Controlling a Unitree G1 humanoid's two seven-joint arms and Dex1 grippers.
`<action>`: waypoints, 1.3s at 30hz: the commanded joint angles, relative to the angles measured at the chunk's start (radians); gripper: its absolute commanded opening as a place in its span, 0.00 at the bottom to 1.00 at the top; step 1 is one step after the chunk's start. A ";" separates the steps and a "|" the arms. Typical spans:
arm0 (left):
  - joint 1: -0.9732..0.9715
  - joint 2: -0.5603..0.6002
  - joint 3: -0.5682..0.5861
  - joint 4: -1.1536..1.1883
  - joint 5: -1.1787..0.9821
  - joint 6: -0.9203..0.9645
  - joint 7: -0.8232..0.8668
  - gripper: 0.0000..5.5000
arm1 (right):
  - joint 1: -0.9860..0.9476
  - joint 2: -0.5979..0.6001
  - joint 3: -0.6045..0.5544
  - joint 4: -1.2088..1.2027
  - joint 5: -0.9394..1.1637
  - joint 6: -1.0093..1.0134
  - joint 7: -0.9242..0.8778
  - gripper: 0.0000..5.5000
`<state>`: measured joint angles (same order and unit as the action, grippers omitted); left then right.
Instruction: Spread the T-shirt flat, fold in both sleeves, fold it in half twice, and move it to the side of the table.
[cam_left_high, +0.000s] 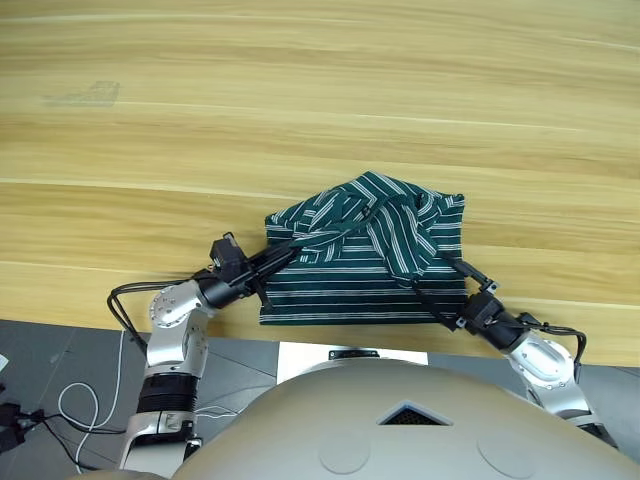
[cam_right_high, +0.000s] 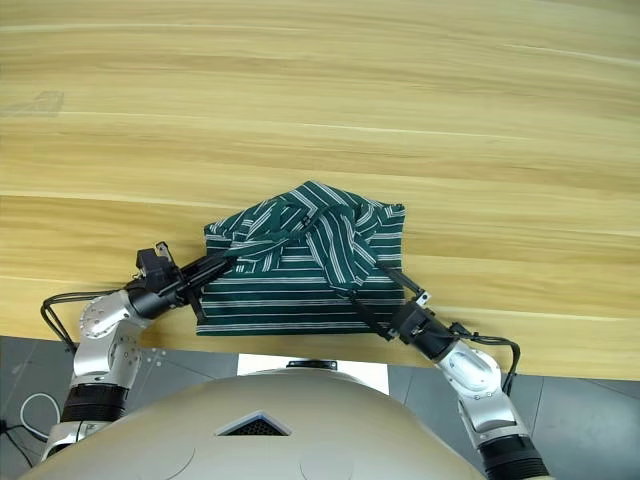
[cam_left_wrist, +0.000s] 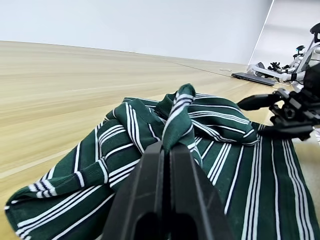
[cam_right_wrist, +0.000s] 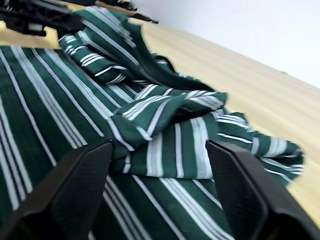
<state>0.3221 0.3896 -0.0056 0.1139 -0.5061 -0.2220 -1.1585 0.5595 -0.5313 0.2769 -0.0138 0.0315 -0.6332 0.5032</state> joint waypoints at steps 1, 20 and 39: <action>-0.002 -0.005 0.011 -0.010 0.004 -0.008 0.009 0.00 | 0.008 0.018 0.061 -0.021 -0.076 0.020 0.018 0.62; 0.041 -0.024 -0.005 -0.041 0.008 -0.039 0.008 0.00 | -0.107 0.128 0.026 -0.007 -0.116 0.119 -0.094 0.46; 0.033 -0.029 0.024 -0.051 -0.002 -0.046 0.027 0.00 | -0.091 0.111 -0.009 -0.086 -0.110 0.134 -0.099 0.01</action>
<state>0.3626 0.3549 0.0061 0.0703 -0.5083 -0.2623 -1.1413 0.4683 -0.4069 0.2795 -0.0798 -0.0830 -0.5045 0.3968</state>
